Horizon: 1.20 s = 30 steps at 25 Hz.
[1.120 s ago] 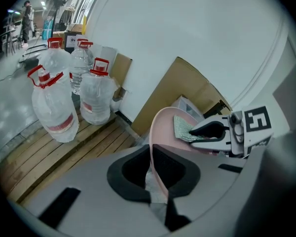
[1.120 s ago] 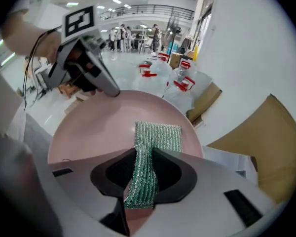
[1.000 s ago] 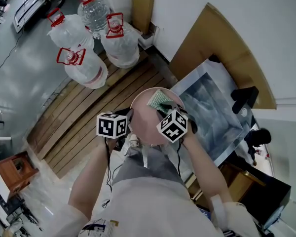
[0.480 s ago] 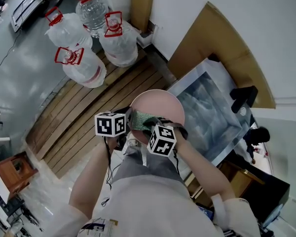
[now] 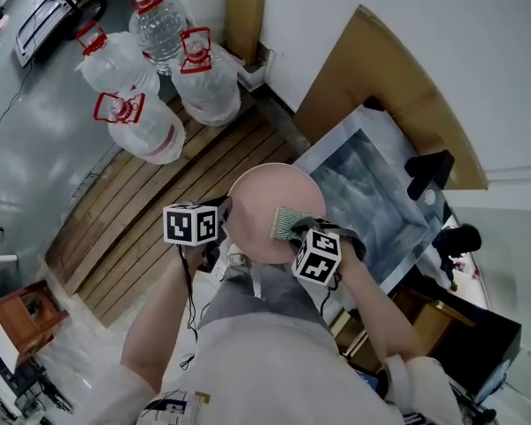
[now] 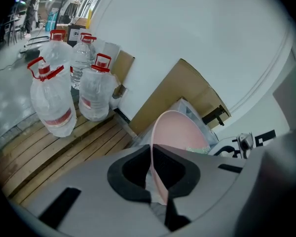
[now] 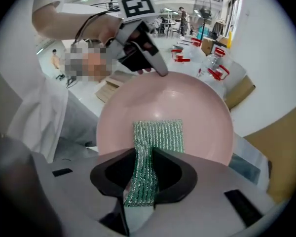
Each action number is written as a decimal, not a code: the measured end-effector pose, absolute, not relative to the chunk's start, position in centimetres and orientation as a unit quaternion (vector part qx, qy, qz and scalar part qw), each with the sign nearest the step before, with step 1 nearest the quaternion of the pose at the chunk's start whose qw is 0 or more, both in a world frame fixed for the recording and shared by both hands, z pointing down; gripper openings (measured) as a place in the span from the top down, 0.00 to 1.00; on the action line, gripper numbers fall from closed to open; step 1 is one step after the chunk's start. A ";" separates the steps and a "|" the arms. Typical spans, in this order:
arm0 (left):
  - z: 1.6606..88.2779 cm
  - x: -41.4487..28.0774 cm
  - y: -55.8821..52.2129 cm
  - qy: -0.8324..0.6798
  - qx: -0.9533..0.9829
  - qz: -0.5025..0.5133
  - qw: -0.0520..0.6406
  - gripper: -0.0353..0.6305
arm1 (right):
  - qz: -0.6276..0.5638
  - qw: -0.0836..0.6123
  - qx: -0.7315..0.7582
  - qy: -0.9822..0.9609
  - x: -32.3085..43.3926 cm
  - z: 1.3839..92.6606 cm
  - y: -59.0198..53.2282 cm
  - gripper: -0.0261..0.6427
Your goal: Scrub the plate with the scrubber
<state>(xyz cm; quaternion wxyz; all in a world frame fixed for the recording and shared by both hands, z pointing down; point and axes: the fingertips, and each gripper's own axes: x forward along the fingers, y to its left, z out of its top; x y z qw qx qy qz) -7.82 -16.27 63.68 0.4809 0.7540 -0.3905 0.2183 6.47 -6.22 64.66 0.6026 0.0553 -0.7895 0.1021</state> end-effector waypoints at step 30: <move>63.6 -8.6 -15.7 -0.389 0.745 0.204 0.502 0.90 | 0.161 0.590 -0.030 -0.791 3.4 64.1 -2.9 0.76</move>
